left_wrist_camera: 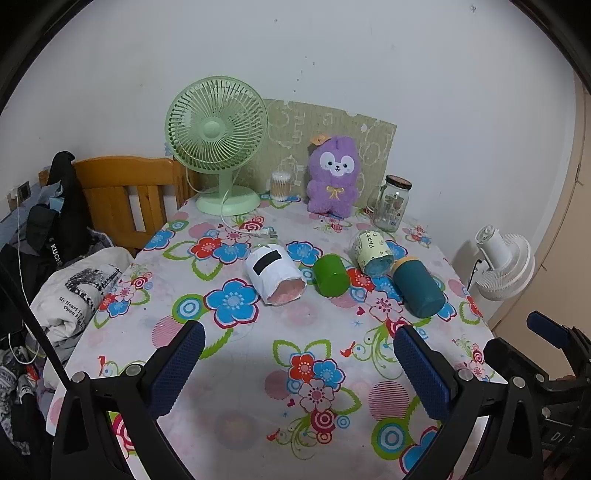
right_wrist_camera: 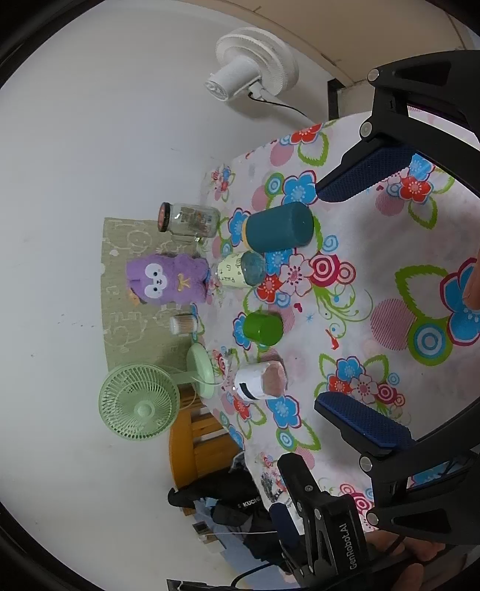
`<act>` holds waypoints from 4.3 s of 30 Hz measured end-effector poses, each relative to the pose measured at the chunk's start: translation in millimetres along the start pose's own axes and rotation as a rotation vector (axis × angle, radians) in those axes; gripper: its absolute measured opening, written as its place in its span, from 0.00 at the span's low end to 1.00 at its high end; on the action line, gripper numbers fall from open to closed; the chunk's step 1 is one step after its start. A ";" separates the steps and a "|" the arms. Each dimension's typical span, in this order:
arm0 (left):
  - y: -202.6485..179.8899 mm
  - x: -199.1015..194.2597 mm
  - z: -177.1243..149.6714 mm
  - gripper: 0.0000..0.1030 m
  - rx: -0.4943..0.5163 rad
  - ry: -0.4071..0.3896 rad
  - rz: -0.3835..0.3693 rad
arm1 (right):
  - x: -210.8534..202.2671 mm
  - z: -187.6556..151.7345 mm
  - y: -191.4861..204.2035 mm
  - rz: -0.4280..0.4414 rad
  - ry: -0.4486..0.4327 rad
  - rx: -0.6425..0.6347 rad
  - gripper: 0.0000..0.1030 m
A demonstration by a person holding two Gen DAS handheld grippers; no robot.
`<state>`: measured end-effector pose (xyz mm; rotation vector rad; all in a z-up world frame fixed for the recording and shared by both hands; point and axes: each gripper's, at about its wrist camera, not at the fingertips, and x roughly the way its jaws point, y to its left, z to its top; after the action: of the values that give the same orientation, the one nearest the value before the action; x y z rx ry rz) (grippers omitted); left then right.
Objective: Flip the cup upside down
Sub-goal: 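Move the right gripper toward the green-sleeved plastic cup lying on its side, then close the right gripper around the green 'PARTY' cup body, then lift the cup with the right gripper and stand it upright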
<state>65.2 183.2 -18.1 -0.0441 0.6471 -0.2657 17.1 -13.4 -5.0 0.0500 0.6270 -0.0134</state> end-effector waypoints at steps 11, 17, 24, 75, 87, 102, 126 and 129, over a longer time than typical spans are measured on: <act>3.2 36.0 14.8 1.00 0.051 0.021 0.012 | 47.8 16.5 -9.1 -0.011 0.055 -0.007 1.00; 6.5 60.8 29.5 1.00 0.096 0.030 0.029 | 74.2 28.5 -13.8 -0.008 0.081 -0.004 1.00; 4.4 90.0 47.7 1.00 0.179 0.048 0.009 | 105.5 41.3 -22.1 -0.030 0.107 -0.011 1.00; -42.5 283.5 116.0 1.00 0.653 0.287 -0.221 | 330.0 97.4 -49.1 0.028 0.439 -0.135 0.67; -36.3 263.3 123.1 1.00 0.602 0.270 -0.239 | 286.0 110.4 -42.5 0.056 0.337 -0.121 0.64; -35.0 163.1 96.8 1.00 0.559 0.202 -0.299 | 172.9 83.5 -5.3 0.128 0.266 -0.169 0.64; -19.7 57.9 -33.9 1.00 0.593 0.313 -0.288 | 91.7 -47.7 36.9 0.130 0.382 -0.130 0.64; -18.6 56.7 -46.7 1.00 0.603 0.333 -0.286 | 93.3 -57.0 32.7 0.104 0.396 -0.128 0.64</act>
<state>76.2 152.6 -86.5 0.4992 0.8689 -0.7458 60.1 22.4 -104.5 -0.0406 1.0190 0.1399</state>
